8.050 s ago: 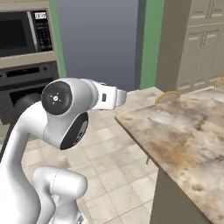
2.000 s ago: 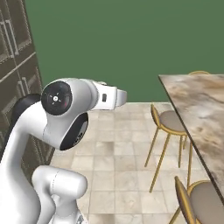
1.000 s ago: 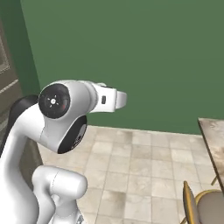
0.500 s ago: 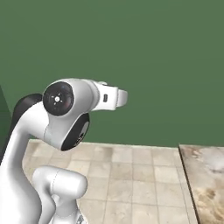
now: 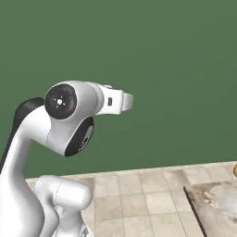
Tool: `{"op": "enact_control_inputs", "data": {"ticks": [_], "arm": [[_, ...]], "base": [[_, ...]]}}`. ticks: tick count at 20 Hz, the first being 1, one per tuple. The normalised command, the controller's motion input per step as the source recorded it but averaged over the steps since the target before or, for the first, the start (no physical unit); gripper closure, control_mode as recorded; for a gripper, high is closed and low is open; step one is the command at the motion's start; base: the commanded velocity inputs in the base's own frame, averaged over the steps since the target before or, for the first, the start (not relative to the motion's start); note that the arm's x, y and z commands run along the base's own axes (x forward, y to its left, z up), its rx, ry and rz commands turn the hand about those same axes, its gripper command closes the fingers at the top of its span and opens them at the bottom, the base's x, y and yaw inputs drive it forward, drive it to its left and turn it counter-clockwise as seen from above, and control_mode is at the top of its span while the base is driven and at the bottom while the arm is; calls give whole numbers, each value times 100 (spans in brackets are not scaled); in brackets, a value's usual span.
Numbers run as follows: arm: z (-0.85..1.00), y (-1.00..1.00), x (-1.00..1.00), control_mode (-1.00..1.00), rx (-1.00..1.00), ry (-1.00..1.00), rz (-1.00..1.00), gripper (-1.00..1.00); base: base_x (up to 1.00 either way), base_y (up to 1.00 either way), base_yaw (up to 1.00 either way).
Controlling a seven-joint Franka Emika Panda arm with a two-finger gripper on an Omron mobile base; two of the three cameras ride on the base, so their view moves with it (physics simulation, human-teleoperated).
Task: Retrieve the shaker from the cabinet and place it next the steak on a plate on the dining table.
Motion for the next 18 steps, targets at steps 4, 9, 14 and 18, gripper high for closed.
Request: {"op": "enact_control_inputs", "data": {"ticks": [4, 9, 14, 18], "arm": [[0, 0, 0, 100, 0, 0, 0, 100], [0, 0, 0, 100, 0, 0, 0, 100], [0, 0, 0, 100, 0, 0, 0, 100], [0, 0, 0, 100, 0, 0, 0, 100]], "base": [[100, 0, -49], [100, 0, -51], [100, -2, -51], [100, -7, -51]]}}
